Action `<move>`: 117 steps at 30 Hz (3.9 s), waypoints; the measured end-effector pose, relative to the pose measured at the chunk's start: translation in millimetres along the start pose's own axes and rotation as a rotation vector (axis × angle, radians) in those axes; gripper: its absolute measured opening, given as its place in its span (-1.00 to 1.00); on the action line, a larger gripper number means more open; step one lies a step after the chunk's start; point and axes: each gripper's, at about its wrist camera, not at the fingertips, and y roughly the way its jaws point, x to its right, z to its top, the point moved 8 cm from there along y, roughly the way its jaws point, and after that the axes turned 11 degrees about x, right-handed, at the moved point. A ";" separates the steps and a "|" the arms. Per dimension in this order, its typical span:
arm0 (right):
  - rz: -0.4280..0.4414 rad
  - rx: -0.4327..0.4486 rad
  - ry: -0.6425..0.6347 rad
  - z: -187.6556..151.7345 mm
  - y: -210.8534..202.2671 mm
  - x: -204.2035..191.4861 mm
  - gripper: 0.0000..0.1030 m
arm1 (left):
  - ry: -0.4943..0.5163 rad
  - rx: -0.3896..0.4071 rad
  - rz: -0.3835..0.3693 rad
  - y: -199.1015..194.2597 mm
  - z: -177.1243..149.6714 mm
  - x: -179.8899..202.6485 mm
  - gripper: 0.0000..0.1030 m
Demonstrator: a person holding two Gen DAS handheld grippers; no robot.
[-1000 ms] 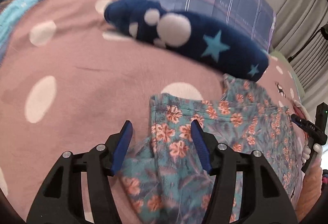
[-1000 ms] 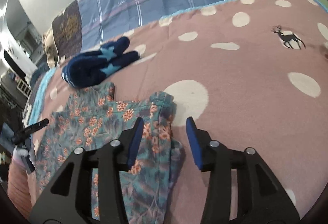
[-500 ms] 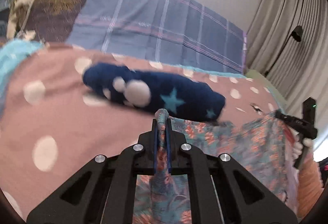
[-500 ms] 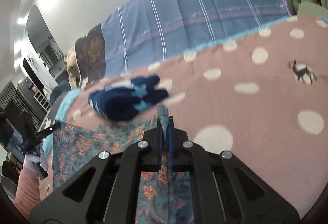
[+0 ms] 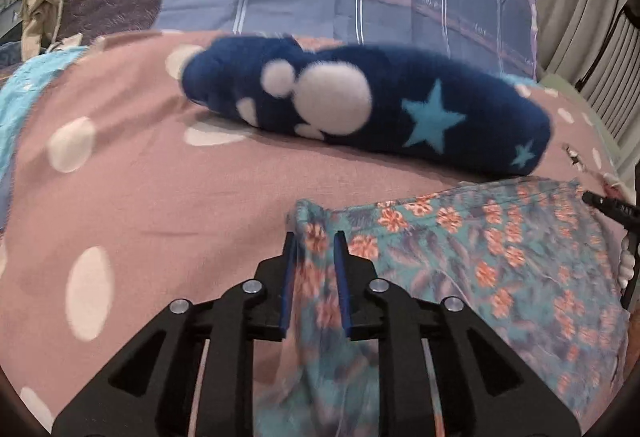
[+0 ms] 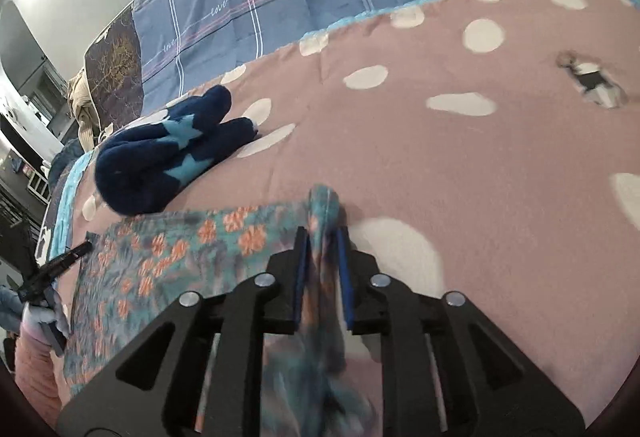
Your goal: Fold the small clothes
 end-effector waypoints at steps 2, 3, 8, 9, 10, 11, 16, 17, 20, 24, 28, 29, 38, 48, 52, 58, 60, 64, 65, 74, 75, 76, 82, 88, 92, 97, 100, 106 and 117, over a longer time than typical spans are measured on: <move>0.018 0.013 -0.009 -11.3 -34.0 3.4 -0.60 | -0.027 0.051 -0.033 -34.7 -3.0 -3.1 -0.42; 0.026 0.015 -0.010 -18.8 -48.4 4.9 -0.58 | -0.042 0.075 -0.055 -57.5 -9.4 -4.9 -0.29; 0.039 -0.013 -0.010 -82.3 -119.5 15.1 -0.44 | -0.057 0.078 -0.100 -126.8 -64.2 -1.3 -0.17; 0.040 -0.024 -0.001 -94.2 -128.3 16.4 -0.44 | -0.067 0.076 -0.107 -137.4 -75.3 -0.7 -0.17; 0.040 -0.031 0.006 -104.0 -135.2 16.6 -0.44 | -0.081 0.073 -0.115 -151.9 -89.8 0.8 -0.16; 0.042 -0.040 0.015 -118.2 -145.0 15.6 -0.44 | -0.097 0.073 -0.121 -163.9 -102.0 2.5 -0.16; 0.091 -0.035 0.074 -154.3 -180.5 2.4 -0.44 | -0.206 0.045 -0.198 -198.1 -152.8 21.2 -0.16; 0.123 -0.036 0.109 -161.4 -186.2 -2.4 -0.41 | -0.227 0.040 -0.223 -200.9 -158.0 26.5 -0.16; 0.190 -0.048 0.186 -177.5 -195.4 -15.1 -0.28 | -0.310 0.007 -0.332 -202.5 -180.5 48.7 -0.07; 0.220 -0.094 0.263 -191.7 -181.2 -26.6 0.00 | -0.287 -0.013 -0.335 -180.2 -194.2 63.7 0.09; 0.249 -0.038 0.435 -177.0 -157.8 -20.9 0.14 | -0.444 0.033 -0.355 -156.7 -170.5 46.7 0.10; 0.251 -0.024 0.459 -173.8 -154.0 -18.6 0.14 | -0.475 0.041 -0.354 -153.2 -167.8 42.6 0.10; 0.249 0.056 0.517 -142.0 -169.1 -19.9 -0.82 | -0.550 0.137 -0.376 -179.0 -132.5 42.3 -0.96; 0.070 -0.105 0.282 -223.1 -201.6 -14.9 -0.76 | -0.307 -0.022 -0.059 -215.7 -208.6 19.9 -0.95; 0.045 -0.031 0.260 -202.3 -225.5 -4.0 -0.46 | -0.096 0.020 0.259 -241.6 -196.6 16.1 -0.78; -0.060 0.039 0.034 -150.6 -218.7 16.4 -0.60 | 0.152 0.122 -0.108 -239.4 -146.3 175.6 -0.20; -0.037 -0.008 -0.001 -139.5 -197.2 19.7 -0.65 | 0.246 0.047 -0.272 -218.4 -156.1 254.0 -0.20; 0.039 -0.094 -0.028 -126.1 -166.6 21.2 -0.65 | 0.377 -0.071 -0.454 -186.5 -184.7 370.9 -0.20; 0.046 -0.104 -0.029 -121.0 -159.6 22.9 -0.65 | 0.396 -0.088 -0.453 -179.8 -189.6 386.7 -0.20; 0.107 -0.171 -0.110 -106.6 -111.3 15.9 -0.42 | 0.453 -0.214 -0.349 -130.6 -210.4 446.2 -0.11; 0.122 -0.166 -0.100 -105.7 -109.2 15.5 -0.38 | 0.446 -0.218 -0.333 -126.3 -209.6 446.8 -0.08; 0.140 -0.160 -0.087 -105.5 -106.5 14.9 -0.37 | 0.446 -0.216 -0.316 -121.4 -208.1 447.1 -0.07; 0.171 -0.145 -0.073 -105.3 -102.4 12.9 -0.37 | 0.515 -0.195 -0.290 -108.4 -204.7 457.2 -0.71; 0.187 -0.122 -0.076 -98.2 -100.8 6.5 -0.92 | 0.299 -0.259 -0.420 -112.1 -191.9 420.8 -0.83; 0.184 -0.079 -0.077 -88.5 -106.3 2.2 -0.94 | 0.221 -0.274 -0.447 -118.4 -186.6 406.7 -0.93; 0.187 -0.072 -0.059 -87.0 -106.6 3.5 -0.94 | 0.203 -0.285 -0.466 -121.6 -189.4 395.8 -0.93; 0.188 -0.074 -0.059 -87.3 -107.0 4.3 -0.94 | 0.208 -0.281 -0.471 -127.8 -192.8 404.2 -0.93; 0.168 -0.091 -0.067 -92.8 -107.3 7.6 -0.88 | 0.250 -0.281 -0.475 -120.0 -191.1 417.9 -0.88; 0.270 -0.146 -0.095 -159.2 -182.0 2.2 -0.83 | 0.261 -0.266 -0.420 -113.7 -198.5 392.7 -0.82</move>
